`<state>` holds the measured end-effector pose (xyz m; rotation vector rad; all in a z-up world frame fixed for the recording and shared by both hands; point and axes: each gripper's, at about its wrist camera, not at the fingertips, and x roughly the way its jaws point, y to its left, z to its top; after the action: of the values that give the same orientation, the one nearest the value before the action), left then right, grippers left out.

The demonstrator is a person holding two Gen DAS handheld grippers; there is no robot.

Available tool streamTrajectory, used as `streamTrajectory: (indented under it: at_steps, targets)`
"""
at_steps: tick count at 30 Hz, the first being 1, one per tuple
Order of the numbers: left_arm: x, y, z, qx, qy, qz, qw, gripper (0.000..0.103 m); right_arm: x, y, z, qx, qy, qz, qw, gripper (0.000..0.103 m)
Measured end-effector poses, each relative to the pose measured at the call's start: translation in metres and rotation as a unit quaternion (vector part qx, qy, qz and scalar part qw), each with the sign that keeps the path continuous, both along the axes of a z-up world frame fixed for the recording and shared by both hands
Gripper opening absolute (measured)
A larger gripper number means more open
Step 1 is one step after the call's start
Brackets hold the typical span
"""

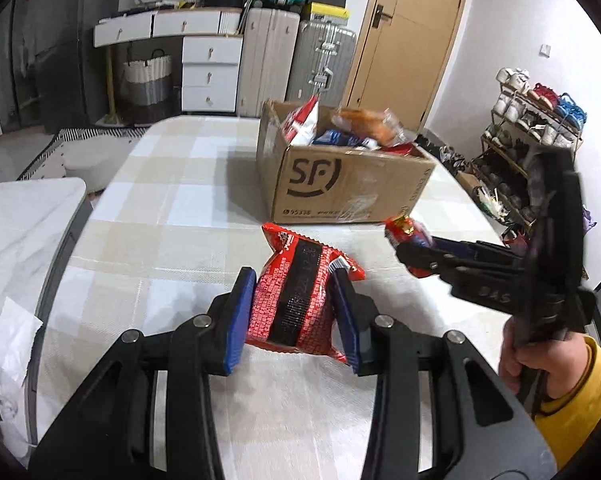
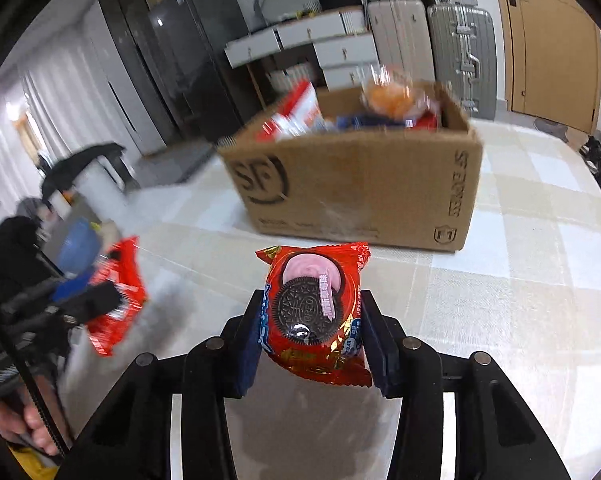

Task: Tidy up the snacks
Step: 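Lift both held packs and carry them over the cardboard box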

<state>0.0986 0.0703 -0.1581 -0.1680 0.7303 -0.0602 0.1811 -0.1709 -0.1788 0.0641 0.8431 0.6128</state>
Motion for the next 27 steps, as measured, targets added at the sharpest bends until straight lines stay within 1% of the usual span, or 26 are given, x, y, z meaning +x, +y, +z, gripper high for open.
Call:
streamTrajectory:
  at_steps: [2,4,8,11,15,18,23,25,27]
  targets:
    - [-0.012,-0.002,0.009,-0.004,-0.011,0.000,0.9999,0.036,-0.015,-0.005,0.017,0.018,-0.012,0.005,1.000,0.045]
    - [-0.024,-0.005,0.019,-0.004,-0.023,0.000,0.9997,0.036,-0.029,-0.009,0.032,0.053,-0.007,0.022,0.998,0.045]
    - [-0.045,-0.015,0.042,-0.004,-0.043,-0.007,0.9990,0.036,-0.060,-0.014,0.064,0.089,-0.025,0.035,0.995,0.045]
    - [-0.062,-0.028,0.059,0.003,-0.058,-0.029,0.9979,0.036,-0.085,-0.019,0.083,0.116,-0.044,0.044,0.991,0.045]
    - [-0.083,-0.041,0.079,0.009,-0.076,-0.043,0.9962,0.036,-0.114,-0.024,0.105,0.122,-0.060,0.049,0.990,0.045]
    - [-0.094,-0.048,0.091,0.013,-0.085,-0.046,0.9952,0.036,-0.130,-0.031,0.115,0.129,-0.070,0.053,0.988,0.045]
    - [-0.106,-0.054,0.106,0.008,-0.088,-0.054,0.9946,0.036,-0.137,-0.041,0.122,0.132,-0.080,0.045,0.987,0.045]
    - [-0.107,-0.059,0.116,0.021,-0.094,-0.064,0.9932,0.036,-0.138,-0.045,0.127,0.135,-0.086,0.041,0.986,0.045]
    - [-0.106,-0.061,0.126,0.022,-0.101,-0.075,0.9918,0.036,-0.140,-0.047,0.137,0.133,-0.097,0.040,0.986,0.045]
